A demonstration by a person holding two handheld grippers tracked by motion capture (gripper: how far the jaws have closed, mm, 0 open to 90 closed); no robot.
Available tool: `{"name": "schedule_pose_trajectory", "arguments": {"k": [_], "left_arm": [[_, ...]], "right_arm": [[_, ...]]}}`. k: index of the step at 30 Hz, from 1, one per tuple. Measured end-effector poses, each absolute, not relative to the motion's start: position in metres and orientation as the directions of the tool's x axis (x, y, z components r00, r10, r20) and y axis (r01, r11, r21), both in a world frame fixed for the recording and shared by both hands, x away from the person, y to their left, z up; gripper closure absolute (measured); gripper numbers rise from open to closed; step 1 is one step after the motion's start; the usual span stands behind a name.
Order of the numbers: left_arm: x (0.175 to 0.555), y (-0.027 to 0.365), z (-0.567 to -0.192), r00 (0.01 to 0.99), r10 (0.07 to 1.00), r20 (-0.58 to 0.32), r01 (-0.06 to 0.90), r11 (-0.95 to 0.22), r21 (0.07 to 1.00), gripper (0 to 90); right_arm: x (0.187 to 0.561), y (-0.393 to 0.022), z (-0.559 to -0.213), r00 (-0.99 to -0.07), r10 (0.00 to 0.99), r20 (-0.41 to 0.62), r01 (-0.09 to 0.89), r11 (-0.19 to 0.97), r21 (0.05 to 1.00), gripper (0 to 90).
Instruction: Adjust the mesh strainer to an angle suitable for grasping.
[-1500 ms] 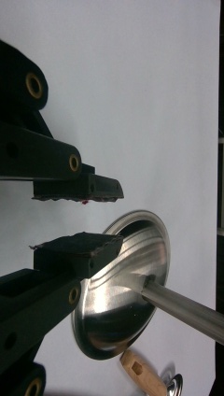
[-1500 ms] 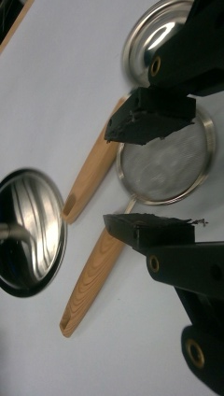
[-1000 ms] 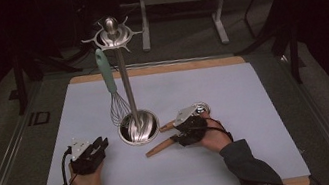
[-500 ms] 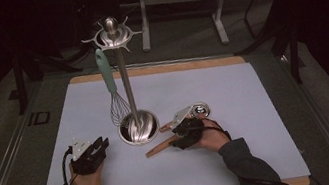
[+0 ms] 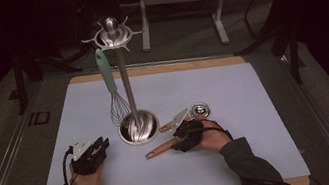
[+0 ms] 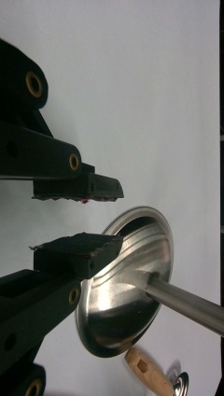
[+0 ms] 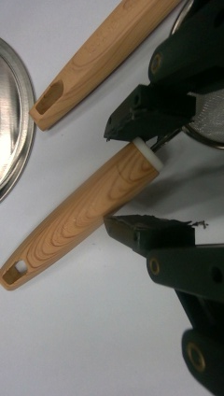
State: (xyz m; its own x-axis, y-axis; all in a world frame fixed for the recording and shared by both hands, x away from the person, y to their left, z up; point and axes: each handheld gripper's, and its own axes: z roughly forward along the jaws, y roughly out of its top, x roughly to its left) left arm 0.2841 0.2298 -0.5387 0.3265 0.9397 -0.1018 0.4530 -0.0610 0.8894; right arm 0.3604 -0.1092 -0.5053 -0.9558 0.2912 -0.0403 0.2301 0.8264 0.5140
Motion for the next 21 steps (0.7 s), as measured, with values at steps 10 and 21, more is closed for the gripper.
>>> {"name": "schedule_pose_trajectory", "arguments": {"k": [10,21], "left_arm": [[0.284,0.230,-0.539,0.328,0.939,-0.101,0.451,-0.062,0.890,71.3],[0.284,0.229,-0.539,0.326,0.940,-0.102,0.453,-0.061,0.890,70.6]], "right_arm": [[0.365,-0.101,-0.508,-0.959,0.278,-0.049,0.223,0.854,0.470,48.4],[0.362,-0.102,-0.504,-0.969,0.244,-0.039,0.203,0.878,0.433,55.1]]}}
